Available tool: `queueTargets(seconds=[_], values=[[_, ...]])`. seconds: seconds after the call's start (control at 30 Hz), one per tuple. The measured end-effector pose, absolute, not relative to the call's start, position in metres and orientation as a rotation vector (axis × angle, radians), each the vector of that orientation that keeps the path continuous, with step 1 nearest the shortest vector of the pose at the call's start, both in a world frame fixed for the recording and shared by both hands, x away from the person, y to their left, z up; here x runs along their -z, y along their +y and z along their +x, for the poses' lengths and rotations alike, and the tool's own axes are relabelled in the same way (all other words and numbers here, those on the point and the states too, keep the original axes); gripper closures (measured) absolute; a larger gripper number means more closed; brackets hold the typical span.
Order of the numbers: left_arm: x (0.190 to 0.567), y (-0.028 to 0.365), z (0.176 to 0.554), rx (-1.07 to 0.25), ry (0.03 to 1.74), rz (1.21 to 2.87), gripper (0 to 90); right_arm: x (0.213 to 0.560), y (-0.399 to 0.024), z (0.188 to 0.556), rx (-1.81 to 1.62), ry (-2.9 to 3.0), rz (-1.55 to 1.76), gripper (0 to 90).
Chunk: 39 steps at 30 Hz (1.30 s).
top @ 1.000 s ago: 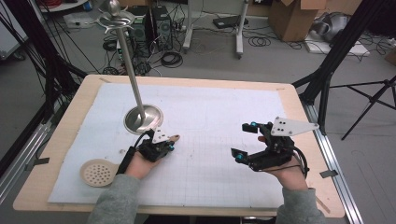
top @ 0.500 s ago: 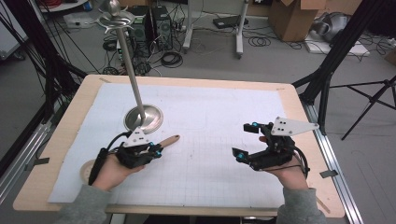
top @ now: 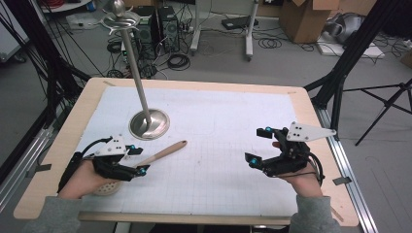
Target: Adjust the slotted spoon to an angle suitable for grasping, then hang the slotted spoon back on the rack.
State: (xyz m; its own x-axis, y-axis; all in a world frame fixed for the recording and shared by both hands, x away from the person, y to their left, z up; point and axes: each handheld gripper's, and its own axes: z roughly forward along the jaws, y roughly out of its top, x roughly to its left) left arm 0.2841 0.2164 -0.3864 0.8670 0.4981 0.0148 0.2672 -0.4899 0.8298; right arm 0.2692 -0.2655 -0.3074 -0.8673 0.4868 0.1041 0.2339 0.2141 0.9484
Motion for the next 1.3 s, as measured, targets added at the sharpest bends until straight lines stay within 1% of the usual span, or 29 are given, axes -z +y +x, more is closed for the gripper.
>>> queueTargets(seconds=[0.03,0.07,0.17,0.23,0.4,0.57,0.87,1.0,1.1,1.17,1.23,1.3], values=[[0.385,0.216,0.284,-0.313,0.558,2.101,27.6,0.307,-0.265,0.269,-1.704,2.276,0.686,8.2],[0.383,0.216,0.284,-0.3,0.556,2.097,18.1,0.307,-0.264,0.268,-1.703,2.281,0.68,8.2],[0.374,0.216,0.281,-0.283,0.509,2.06,16.4,0.307,-0.263,0.267,-1.71,2.282,0.674,8.2],[0.372,0.217,0.281,-0.28,0.506,2.051,14.5,0.307,-0.264,0.267,-1.713,2.28,0.672,8.2],[0.37,0.222,0.282,-0.281,0.524,2.032,13.4,0.308,-0.267,0.269,-1.728,2.274,0.675,8.2],[0.373,0.226,0.285,-0.285,0.568,2.034,12.9,0.308,-0.267,0.269,-1.731,2.272,0.679,8.2],[0.379,0.23,0.283,-0.271,0.548,2.046,14.5,0.31,-0.257,0.273,-1.717,2.301,0.667,8.2],[0.381,0.232,0.285,-0.263,0.55,2.059,17.1,0.311,-0.255,0.273,-1.709,2.313,0.656,8.2],[0.383,0.232,0.286,-0.285,0.571,2.055,22.6,0.31,-0.255,0.273,-1.715,2.312,0.654,8.2],[0.384,0.232,0.287,-0.284,0.572,2.063,23.2,0.31,-0.256,0.273,-1.716,2.308,0.657,8.2],[0.387,0.233,0.288,-0.283,0.572,2.075,25.6,0.31,-0.258,0.273,-1.718,2.31,0.66,8.2],[0.389,0.233,0.291,-0.27,0.585,2.076,25.6,0.31,-0.259,0.272,-1.717,2.31,0.659,8.2]])
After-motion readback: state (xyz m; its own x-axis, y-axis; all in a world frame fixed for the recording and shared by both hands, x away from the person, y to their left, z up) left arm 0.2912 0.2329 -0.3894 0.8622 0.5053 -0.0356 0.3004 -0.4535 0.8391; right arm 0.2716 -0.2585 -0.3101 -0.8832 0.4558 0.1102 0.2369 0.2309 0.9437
